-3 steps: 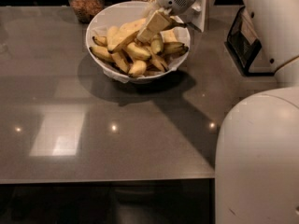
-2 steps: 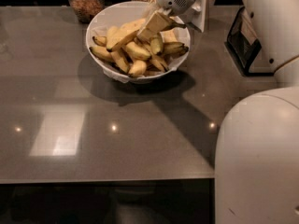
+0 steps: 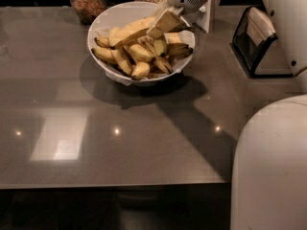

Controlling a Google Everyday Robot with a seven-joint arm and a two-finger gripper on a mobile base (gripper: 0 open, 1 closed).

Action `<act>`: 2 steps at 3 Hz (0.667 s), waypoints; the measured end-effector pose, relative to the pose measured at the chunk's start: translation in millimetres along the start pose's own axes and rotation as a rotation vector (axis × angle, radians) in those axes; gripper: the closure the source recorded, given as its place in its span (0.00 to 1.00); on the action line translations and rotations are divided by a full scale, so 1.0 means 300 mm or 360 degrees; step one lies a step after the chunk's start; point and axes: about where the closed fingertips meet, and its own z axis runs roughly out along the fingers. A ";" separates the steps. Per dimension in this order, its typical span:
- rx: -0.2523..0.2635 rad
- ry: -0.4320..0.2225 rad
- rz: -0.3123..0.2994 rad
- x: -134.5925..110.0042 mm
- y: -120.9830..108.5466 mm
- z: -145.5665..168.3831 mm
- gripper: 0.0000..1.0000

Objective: Pick banana from white bowl

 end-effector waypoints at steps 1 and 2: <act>0.0015 0.0001 -0.0057 -0.003 0.074 -0.095 1.00; 0.0027 -0.0010 -0.0119 -0.003 0.191 -0.210 1.00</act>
Offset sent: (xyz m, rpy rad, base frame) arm -0.1258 -0.0742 0.0658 -0.0123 -0.0861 0.0811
